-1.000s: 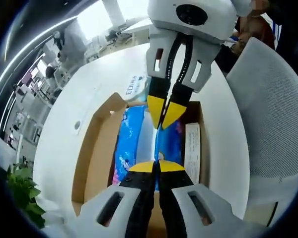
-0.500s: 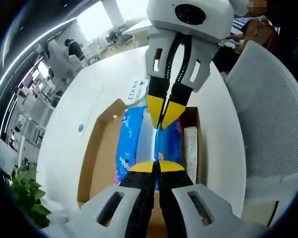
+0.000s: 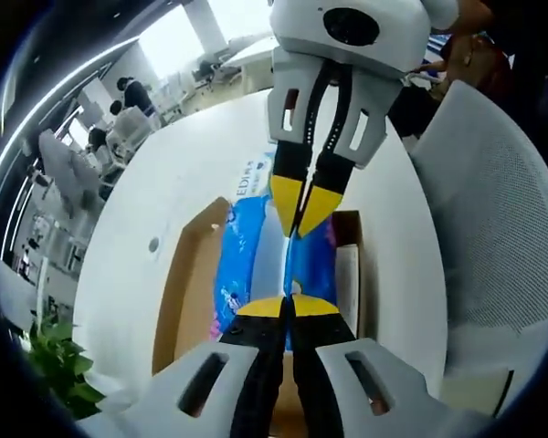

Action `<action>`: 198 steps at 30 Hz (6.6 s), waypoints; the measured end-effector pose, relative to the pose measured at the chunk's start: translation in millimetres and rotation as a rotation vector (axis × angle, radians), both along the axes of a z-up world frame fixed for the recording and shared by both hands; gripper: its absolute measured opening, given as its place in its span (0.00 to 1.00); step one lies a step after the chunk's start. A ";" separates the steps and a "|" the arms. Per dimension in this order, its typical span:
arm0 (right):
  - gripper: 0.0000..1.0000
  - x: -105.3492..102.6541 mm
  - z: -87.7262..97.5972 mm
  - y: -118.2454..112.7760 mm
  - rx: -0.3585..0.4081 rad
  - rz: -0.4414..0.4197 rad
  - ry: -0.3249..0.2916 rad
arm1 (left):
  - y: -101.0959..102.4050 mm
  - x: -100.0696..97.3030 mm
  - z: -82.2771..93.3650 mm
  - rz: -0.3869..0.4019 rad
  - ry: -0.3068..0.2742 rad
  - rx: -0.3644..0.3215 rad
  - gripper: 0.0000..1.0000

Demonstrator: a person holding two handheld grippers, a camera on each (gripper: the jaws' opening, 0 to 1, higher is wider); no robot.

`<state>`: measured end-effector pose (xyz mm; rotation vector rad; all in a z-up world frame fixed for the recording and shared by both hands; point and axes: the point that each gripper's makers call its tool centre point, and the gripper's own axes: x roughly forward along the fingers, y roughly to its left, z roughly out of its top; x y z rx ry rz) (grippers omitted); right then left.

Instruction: Operate the shoe box by opening the lid, removing the specified soft item, and placing it in the target area until the item is outside and the box remains undamaged.

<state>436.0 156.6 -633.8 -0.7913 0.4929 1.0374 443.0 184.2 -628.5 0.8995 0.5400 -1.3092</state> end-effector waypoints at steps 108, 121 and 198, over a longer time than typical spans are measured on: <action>0.00 -30.8 -4.7 -243.3 -0.163 -0.201 0.032 | -245.5 -27.6 -3.1 -0.215 0.056 -0.034 0.00; 0.00 -18.8 -10.9 -261.9 -0.176 -0.199 0.044 | -262.3 -18.5 -7.8 -0.230 0.058 -0.026 0.00; 0.00 44.0 -120.7 -358.4 -0.306 -0.264 0.124 | -357.8 43.4 -117.9 -0.155 0.207 -0.038 0.00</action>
